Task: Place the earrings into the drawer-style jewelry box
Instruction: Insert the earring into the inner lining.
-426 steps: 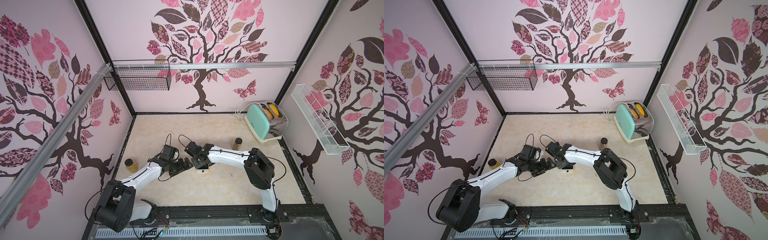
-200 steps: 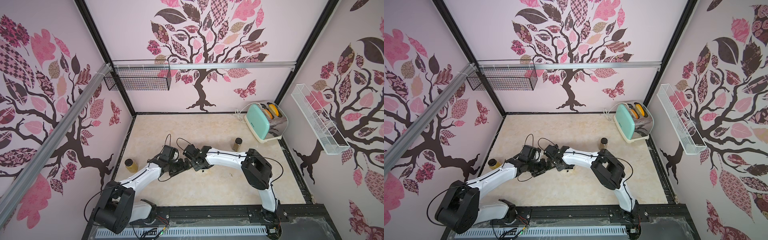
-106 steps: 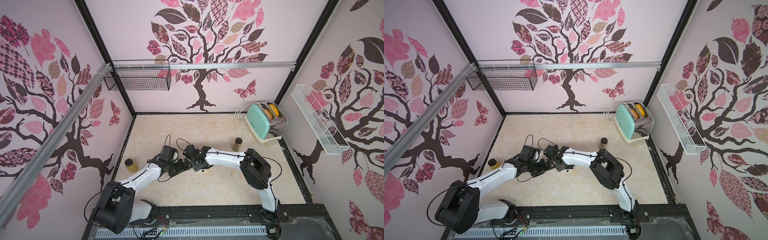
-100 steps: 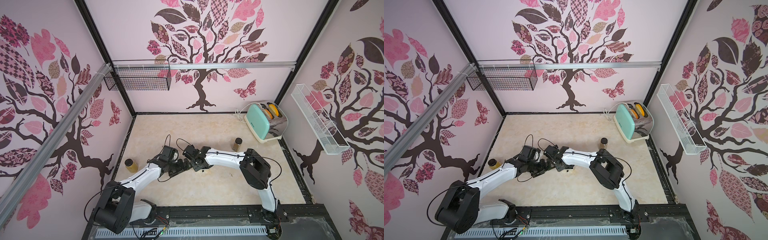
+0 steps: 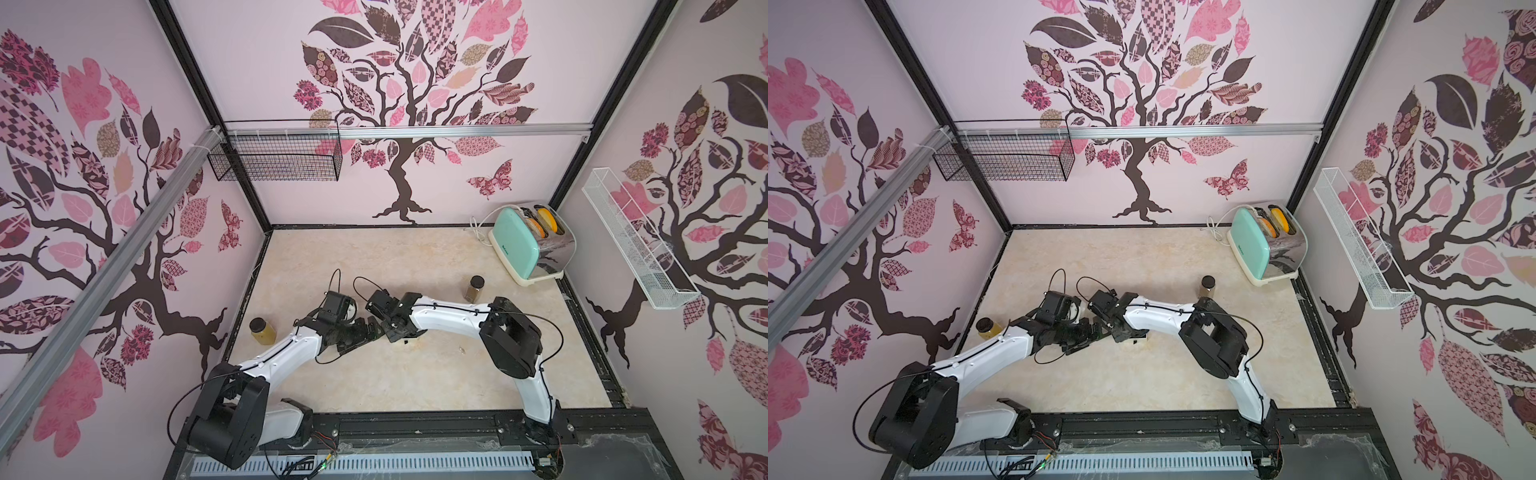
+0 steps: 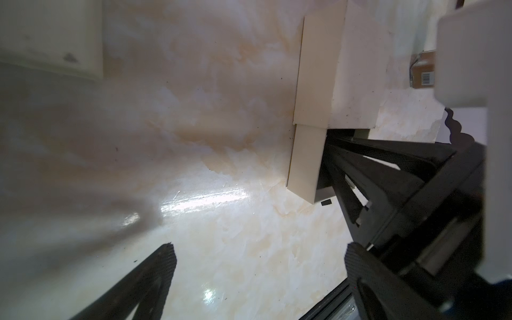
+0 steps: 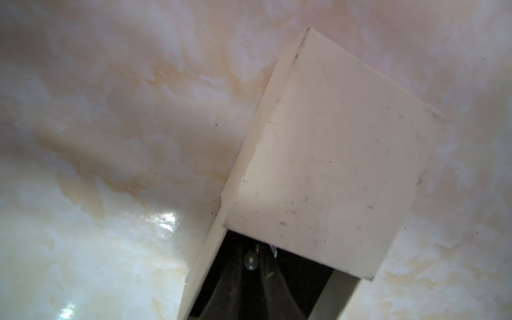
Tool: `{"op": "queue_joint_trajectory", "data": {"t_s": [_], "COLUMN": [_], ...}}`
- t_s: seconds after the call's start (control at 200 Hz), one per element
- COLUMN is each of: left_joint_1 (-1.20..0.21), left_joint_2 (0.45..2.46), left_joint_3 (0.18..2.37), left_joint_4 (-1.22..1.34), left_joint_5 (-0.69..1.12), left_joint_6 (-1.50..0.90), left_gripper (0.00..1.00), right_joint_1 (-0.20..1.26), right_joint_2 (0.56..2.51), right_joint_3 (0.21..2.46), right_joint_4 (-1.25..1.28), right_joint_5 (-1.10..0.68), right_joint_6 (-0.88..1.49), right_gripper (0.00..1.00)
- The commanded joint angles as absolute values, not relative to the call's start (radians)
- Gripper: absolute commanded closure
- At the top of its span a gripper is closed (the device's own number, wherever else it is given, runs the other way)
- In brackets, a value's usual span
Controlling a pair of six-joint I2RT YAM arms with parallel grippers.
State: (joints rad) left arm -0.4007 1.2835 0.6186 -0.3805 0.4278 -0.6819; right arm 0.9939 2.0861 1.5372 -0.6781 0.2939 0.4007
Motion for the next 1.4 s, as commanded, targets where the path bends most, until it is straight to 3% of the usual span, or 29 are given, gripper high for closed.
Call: {"op": "queue_joint_trajectory", "data": {"t_s": [0.0, 0.88, 1.1, 1.255, 1.395], "left_joint_1": [-0.4, -0.401, -0.504, -0.643, -0.713], "left_joint_2": [1.256, 1.218, 1.178, 1.265, 1.401], "left_joint_3": [0.614, 0.609, 0.625, 0.682, 0.779], "left_joint_4": [-0.345, -0.33, -0.295, -0.226, -0.21], "left_joint_5": [0.449, 0.447, 0.471, 0.453, 0.478], "left_joint_6": [-0.677, -0.66, -0.645, -0.667, -0.641], "left_gripper": [0.02, 0.02, 0.02, 0.02, 0.03], "right_joint_1": [1.002, 1.006, 0.948, 0.769, 0.716], "right_joint_2": [2.064, 1.938, 1.61, 1.404, 1.375], "right_joint_3": [1.561, 1.552, 1.211, 0.93, 0.843], "right_joint_4": [-0.712, -0.775, -0.806, -0.744, -0.644], "right_joint_5": [0.29, 0.238, 0.359, 0.274, 0.193], "right_joint_6": [0.405, 0.43, 0.506, 0.522, 0.485], "right_gripper": [0.79, 0.66, 0.65, 0.67, 0.69]}}
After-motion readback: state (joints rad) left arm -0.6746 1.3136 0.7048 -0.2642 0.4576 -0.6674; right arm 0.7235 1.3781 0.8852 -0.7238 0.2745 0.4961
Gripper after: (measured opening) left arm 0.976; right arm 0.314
